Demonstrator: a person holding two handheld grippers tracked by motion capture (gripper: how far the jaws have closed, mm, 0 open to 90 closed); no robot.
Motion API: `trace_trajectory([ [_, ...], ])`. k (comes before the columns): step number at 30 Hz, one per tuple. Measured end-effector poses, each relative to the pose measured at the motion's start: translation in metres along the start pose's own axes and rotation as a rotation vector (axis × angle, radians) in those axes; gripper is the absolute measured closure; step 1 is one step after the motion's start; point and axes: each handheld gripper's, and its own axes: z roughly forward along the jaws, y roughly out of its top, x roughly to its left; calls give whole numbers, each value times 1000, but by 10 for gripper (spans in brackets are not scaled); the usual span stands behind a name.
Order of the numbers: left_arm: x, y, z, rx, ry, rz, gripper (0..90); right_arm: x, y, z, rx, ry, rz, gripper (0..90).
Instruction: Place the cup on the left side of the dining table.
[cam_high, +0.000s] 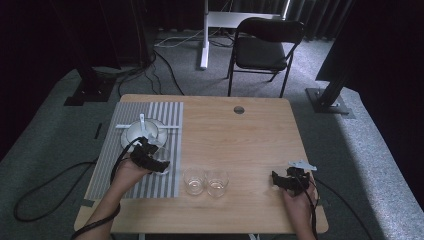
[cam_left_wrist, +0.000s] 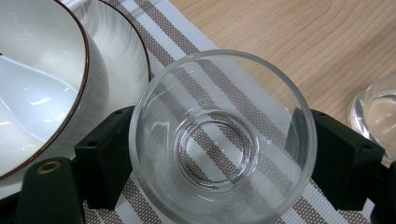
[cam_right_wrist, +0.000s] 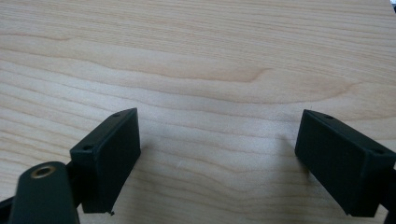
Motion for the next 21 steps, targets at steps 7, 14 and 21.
trace_trajectory([
  [7, -4, -6, 3, 20, 10, 10, 2, 0, 0, 0, 0, 0, 0, 136],
  [14, -7, -22, 4, -46, 92, 34, 2, 0, 0, 0, 0, 0, 0, 136],
  [21, -5, -41, 2, -63, 78, -29, 2, 0, 0, 0, 0, 0, 0, 136],
])
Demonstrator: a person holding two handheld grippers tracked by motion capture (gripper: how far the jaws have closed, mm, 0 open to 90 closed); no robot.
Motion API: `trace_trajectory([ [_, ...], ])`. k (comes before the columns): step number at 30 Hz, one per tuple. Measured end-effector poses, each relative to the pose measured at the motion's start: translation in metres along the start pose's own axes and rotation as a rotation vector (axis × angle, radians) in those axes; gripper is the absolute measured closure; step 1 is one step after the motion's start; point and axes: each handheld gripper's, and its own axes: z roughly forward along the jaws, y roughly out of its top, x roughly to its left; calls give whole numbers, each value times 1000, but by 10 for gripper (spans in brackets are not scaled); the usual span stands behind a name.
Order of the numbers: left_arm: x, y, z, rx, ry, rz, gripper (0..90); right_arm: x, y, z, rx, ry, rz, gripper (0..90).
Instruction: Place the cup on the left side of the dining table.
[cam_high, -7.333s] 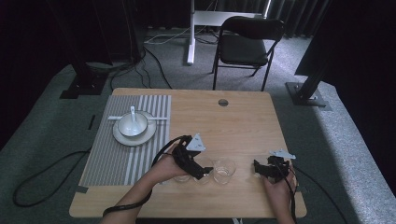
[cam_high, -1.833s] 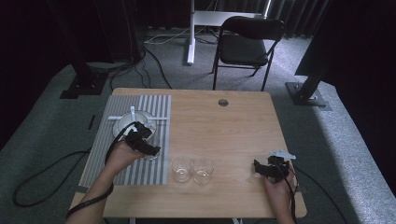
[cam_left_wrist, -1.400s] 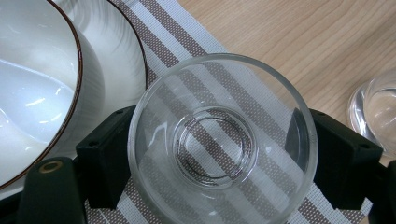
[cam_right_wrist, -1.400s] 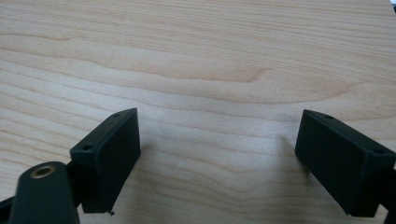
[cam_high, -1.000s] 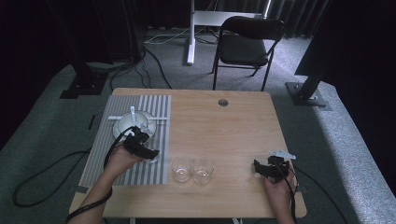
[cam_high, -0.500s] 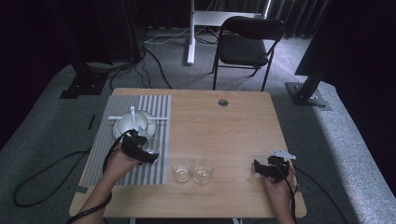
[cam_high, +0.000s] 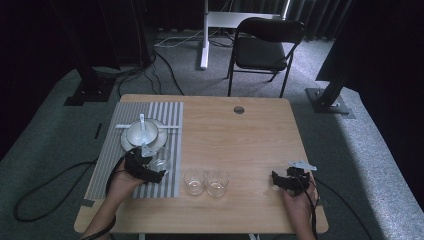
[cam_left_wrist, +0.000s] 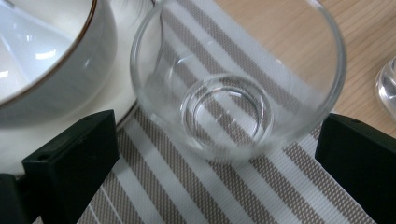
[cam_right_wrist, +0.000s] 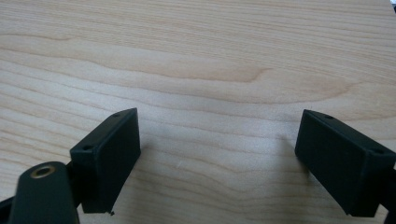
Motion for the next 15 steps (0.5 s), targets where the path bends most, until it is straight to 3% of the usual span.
trace_trajectory([
  [4, 0, -5, -1, -5, -1, -8, 2, 0, 0, 0, 0, 0, 0, 136],
  [10, 0, -28, -5, -23, 30, -61, 2, 0, 0, 0, 1, 0, 1, 135],
  [15, 3, -39, -7, -35, 62, -76, 2, 0, 0, 0, 1, 0, 2, 135],
])
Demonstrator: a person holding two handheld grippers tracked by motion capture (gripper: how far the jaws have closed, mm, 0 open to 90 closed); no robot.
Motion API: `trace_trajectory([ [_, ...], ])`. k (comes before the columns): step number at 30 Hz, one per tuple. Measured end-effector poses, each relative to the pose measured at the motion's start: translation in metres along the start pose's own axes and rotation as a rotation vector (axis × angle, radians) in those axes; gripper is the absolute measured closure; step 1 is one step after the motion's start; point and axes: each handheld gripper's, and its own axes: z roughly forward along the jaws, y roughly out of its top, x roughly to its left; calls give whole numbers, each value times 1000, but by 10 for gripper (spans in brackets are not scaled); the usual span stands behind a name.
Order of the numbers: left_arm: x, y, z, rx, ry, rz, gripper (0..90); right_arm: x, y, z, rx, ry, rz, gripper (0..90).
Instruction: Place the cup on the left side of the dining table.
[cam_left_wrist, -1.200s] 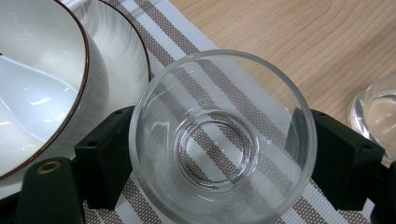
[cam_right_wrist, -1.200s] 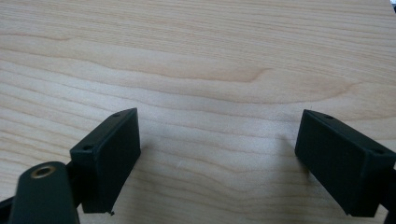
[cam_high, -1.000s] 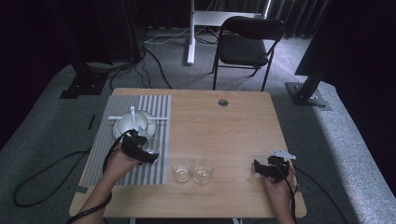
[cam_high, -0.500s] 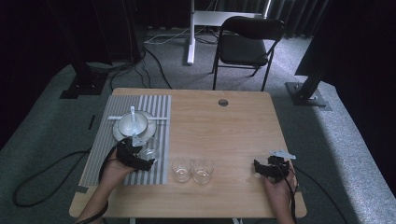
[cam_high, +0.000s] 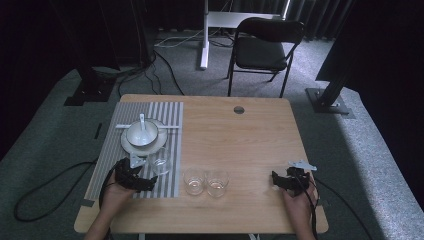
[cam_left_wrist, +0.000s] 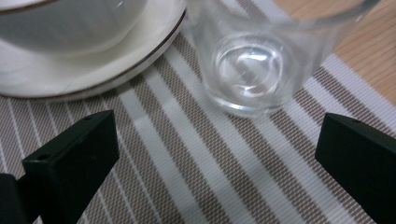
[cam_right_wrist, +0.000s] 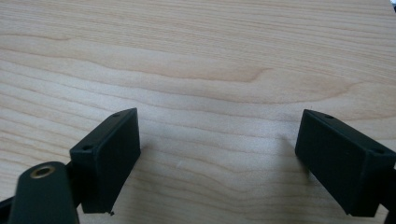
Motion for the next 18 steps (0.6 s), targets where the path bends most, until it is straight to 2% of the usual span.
trace_trajectory([
  [5, 4, -12, -2, -8, 20, -15, 2, 0, 0, 0, 0, 0, 0, 135],
  [8, 7, -19, -2, -4, 21, -40, 2, 0, 0, 0, 0, 0, 0, 135],
  [9, 8, -23, -4, -21, 36, -56, 2, 0, 0, 0, 0, 0, 0, 135],
  [14, 14, -34, -7, -29, 64, -95, 2, 0, 0, 0, 0, 0, 0, 135],
  [15, 16, -38, -8, -26, 91, -100, 2, 0, 0, 0, 0, 0, 0, 135],
  [16, 17, -40, -9, -29, 97, -108, 2, 0, 0, 0, 0, 0, 0, 135],
  [18, 20, -46, -10, -39, 113, -144, 2, 0, 0, 0, 0, 0, 0, 135],
])
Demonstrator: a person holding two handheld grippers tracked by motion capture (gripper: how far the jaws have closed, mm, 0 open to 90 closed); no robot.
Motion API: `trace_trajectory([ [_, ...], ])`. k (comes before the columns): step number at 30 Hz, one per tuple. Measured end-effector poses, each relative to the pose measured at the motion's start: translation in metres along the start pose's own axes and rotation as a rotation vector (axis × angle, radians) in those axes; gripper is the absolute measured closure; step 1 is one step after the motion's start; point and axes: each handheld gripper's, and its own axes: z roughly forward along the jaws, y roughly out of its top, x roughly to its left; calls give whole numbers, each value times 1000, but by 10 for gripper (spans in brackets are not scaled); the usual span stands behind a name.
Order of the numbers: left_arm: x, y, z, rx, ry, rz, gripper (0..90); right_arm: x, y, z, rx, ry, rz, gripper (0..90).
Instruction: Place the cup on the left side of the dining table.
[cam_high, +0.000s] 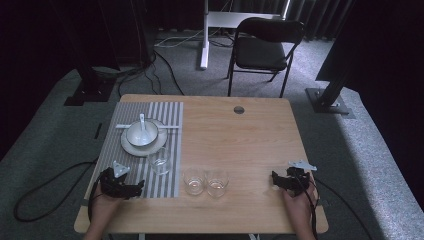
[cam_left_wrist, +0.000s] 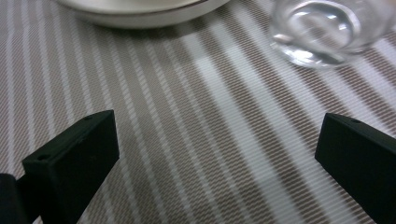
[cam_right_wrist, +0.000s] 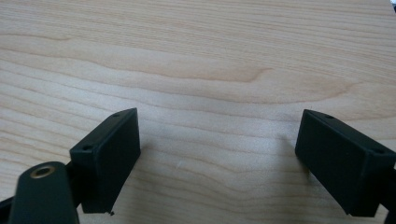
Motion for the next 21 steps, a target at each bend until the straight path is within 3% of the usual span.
trace_trajectory([
  [3, 5, -9, -3, -27, 50, -39, 2, 0, 0, 0, 0, 0, 0, 135],
  [6, 14, -15, -6, -32, 48, -82, 2, 0, 0, 0, 0, 0, 0, 135],
  [13, 23, -33, -12, -32, 85, -111, 2, 0, 0, 0, 0, 0, 0, 135],
  [17, 27, -39, -18, -50, 55, -126, 2, 0, 0, 0, 0, 0, 0, 135],
  [21, 31, -47, -24, -55, 71, -126, 2, 0, 0, 0, 0, -1, 1, 135],
])
